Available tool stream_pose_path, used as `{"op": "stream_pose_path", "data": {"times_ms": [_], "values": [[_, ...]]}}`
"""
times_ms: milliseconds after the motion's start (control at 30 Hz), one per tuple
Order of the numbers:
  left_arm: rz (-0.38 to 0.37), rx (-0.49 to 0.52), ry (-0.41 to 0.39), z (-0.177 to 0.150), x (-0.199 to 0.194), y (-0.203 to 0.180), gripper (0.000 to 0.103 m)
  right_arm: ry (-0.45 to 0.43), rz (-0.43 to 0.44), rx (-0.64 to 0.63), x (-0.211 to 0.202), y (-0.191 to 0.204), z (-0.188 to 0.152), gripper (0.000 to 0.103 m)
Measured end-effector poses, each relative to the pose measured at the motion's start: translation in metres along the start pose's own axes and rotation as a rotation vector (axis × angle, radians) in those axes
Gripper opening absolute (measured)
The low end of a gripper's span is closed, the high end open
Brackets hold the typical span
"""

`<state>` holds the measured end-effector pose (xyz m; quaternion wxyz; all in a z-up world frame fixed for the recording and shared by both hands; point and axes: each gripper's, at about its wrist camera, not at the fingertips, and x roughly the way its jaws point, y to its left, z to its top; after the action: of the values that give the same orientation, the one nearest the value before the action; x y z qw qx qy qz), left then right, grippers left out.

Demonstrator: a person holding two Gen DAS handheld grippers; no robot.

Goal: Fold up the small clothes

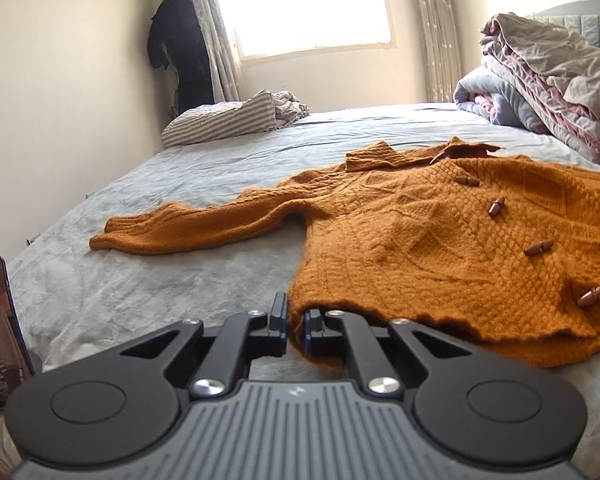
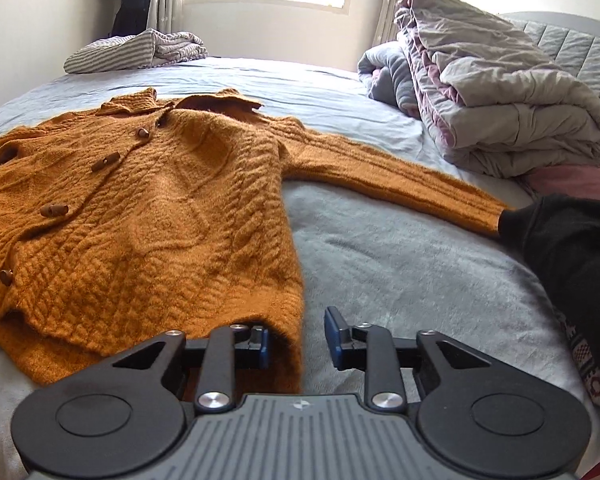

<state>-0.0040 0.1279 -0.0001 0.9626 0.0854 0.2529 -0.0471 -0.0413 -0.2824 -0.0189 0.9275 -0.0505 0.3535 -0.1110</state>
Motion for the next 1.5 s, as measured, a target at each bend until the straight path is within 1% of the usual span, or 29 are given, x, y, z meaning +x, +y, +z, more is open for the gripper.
{"op": "stream_pose_path", "data": {"times_ms": [100,200,267,333,367,433,467,500,533,567,600,633,667,733,833,900,933,967,1067,1100,1133,1167,1200,1233,1267,1300,1400,1433,1500], "values": [[-0.011,-0.022,0.039,-0.003,-0.005,0.009,0.005,-0.046,-0.018,-0.037,-0.012,0.0,0.008,0.006],[-0.011,-0.045,0.102,-0.012,-0.002,0.013,0.006,-0.054,-0.021,-0.033,-0.025,-0.005,0.012,0.006],[-0.013,-0.054,0.176,-0.023,0.012,0.015,0.006,-0.026,-0.035,-0.03,-0.024,-0.011,0.011,0.006],[-0.034,-0.065,0.251,-0.037,0.029,0.016,0.006,0.021,-0.039,-0.033,-0.014,-0.013,0.006,0.006],[-0.038,-0.053,0.271,-0.042,0.036,0.014,0.006,0.048,-0.033,-0.046,-0.006,-0.012,0.002,0.006],[-0.027,0.007,0.242,-0.046,0.032,0.008,0.008,0.073,-0.025,-0.072,0.001,-0.007,-0.003,0.008],[-0.029,0.021,0.231,-0.045,0.027,0.007,0.016,0.074,-0.025,-0.082,0.0,-0.004,-0.005,0.011],[-0.043,0.032,0.222,-0.043,0.022,0.007,0.024,0.073,-0.02,-0.089,-0.003,-0.002,-0.005,0.02],[-0.037,0.046,0.212,-0.042,0.014,0.007,0.032,0.064,-0.02,-0.092,-0.007,-0.001,-0.006,0.039],[-0.024,0.068,0.19,-0.041,0.006,0.005,0.055,0.045,-0.017,-0.095,-0.015,0.001,-0.006,0.057],[-0.013,0.095,0.155,-0.041,-0.003,0.003,0.073,0.019,-0.014,-0.101,-0.023,0.002,-0.006,0.062],[-0.008,0.13,0.107,-0.04,-0.013,-0.001,0.078,-0.002,-0.005,-0.111,-0.031,0.005,-0.007,0.068],[-0.009,0.168,0.073,-0.038,-0.022,-0.006,0.079,-0.018,0.007,-0.123,-0.038,0.008,-0.006,0.07],[-0.039,0.228,0.032,-0.034,-0.033,-0.016,0.079,-0.057,0.045,-0.154,-0.052,0.015,-0.005,0.071],[-0.149,0.283,-0.014,-0.026,-0.043,-0.035,0.08,-0.114,0.15,-0.218,-0.067,0.032,-0.001,0.072],[-0.222,0.329,-0.025,-0.023,-0.042,-0.055,0.08,-0.127,0.228,-0.264,-0.07,0.047,0.001,0.072],[-0.244,0.358,-0.026,-0.022,-0.04,-0.066,0.08,-0.126,0.27,-0.294,-0.07,0.058,0.001,0.072],[-0.268,0.402,-0.03,-0.023,-0.037,-0.079,0.08,-0.123,0.296,-0.328,-0.068,0.068,0.001,0.07],[-0.314,0.514,-0.037,-0.028,-0.026,-0.11,0.08,-0.112,0.312,-0.425,-0.058,0.095,-0.003,0.065],[-0.332,0.54,-0.036,-0.028,-0.022,-0.12,0.078,-0.106,0.319,-0.443,-0.054,0.101,-0.003,0.062],[-0.351,0.556,-0.032,-0.029,-0.018,-0.126,0.076,-0.099,0.329,-0.455,-0.051,0.107,-0.004,0.055],[-0.364,0.569,-0.025,-0.029,-0.014,-0.131,0.072,-0.093,0.335,-0.466,-0.049,0.112,-0.004,0.05],[-0.372,0.587,-0.016,-0.031,-0.011,-0.136,0.064,-0.087,0.337,-0.484,-0.048,0.117,-0.006,0.048],[-0.372,0.606,-0.007,-0.033,-0.008,-0.14,0.06,-0.082,0.333,-0.504,-0.046,0.121,-0.007,0.046],[-0.371,0.623,0.002,-0.034,-0.006,-0.143,0.053,-0.074,0.327,-0.533,-0.044,0.126,-0.009,0.044],[-0.374,0.631,0.009,-0.035,-0.004,-0.145,0.05,-0.064,0.321,-0.564,-0.042,0.13,-0.011,0.043],[-0.391,0.634,0.012,-0.033,0.0,-0.149,0.044,-0.063,0.307,-0.621,-0.038,0.139,-0.016,0.038],[-0.393,0.634,0.005,-0.032,-0.001,-0.149,0.043,-0.075,0.307,-0.625,-0.038,0.141,-0.016,0.035],[-0.409,0.625,-0.018,-0.029,-0.002,-0.15,0.039,-0.102,0.313,-0.613,-0.039,0.143,-0.014,0.033]]}}
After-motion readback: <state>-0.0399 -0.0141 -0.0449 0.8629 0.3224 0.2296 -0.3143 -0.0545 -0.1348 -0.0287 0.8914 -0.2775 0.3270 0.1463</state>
